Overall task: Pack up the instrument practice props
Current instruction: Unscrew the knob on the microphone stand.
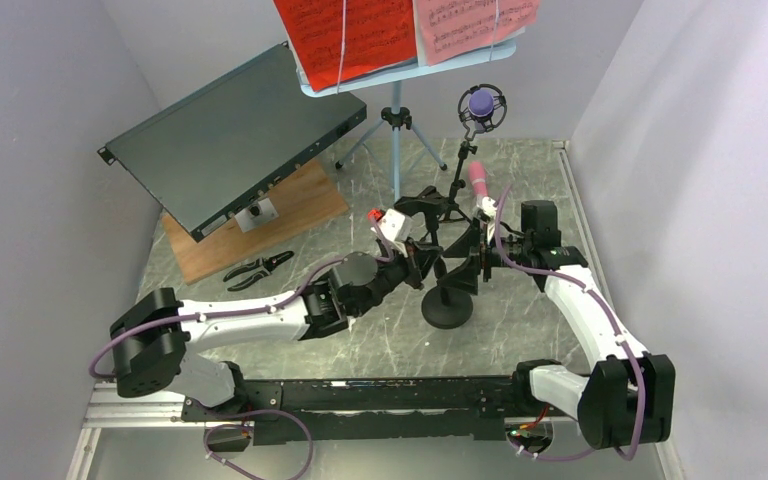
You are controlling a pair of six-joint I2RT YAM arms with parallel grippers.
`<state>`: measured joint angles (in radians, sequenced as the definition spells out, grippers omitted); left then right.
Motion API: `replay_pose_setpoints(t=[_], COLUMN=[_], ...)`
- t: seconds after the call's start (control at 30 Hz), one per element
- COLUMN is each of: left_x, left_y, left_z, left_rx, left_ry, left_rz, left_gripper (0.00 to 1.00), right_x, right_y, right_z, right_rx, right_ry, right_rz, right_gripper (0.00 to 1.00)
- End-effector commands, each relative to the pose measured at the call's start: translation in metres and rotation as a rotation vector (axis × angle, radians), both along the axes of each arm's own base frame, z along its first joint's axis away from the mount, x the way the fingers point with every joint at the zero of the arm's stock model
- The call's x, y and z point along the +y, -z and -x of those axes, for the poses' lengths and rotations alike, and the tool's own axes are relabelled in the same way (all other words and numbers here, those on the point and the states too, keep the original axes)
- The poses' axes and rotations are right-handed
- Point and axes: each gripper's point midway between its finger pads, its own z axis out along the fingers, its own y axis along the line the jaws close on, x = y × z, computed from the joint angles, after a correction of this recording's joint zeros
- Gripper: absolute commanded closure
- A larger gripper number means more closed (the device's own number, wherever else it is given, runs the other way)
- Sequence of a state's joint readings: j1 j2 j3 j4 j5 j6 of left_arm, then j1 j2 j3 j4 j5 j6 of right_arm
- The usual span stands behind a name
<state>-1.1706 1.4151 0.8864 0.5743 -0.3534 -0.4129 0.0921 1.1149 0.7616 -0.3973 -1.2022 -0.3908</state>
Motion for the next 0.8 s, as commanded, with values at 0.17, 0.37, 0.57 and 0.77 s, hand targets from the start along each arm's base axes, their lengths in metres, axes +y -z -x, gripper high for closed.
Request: replay_pose_setpoints(t=[0.17, 0.37, 0.57, 0.77], left_x=[0.026, 0.029, 0.033, 0.049], left_y=[-0.099, -0.114, -0.112, -0.080], left_z=[0.005, 0.004, 0.004, 0.015], left_rx=[-0.122, -0.151, -0.139, -0.142], left_ry=[0.005, -0.008, -0.013, 0.096], left_rz=[0.315, 0.351, 0.356, 0.311], left_gripper=[1.00, 1.00, 1.00, 0.18], right_x=[0.009, 0.017, 0.019, 0.014], right_y=[-0.002, -0.001, -0.018, -0.043], right_z=[0.014, 0.022, 0.028, 0.040], right_rx=[-0.022, -0.013, -0.047, -0.039], right_ry=[-0.111, -0.158, -0.205, -0.258], right_rz=[-0.065, -0.082, -0.116, -0.222], right_gripper=[0.13, 0.29, 0.92, 1.00])
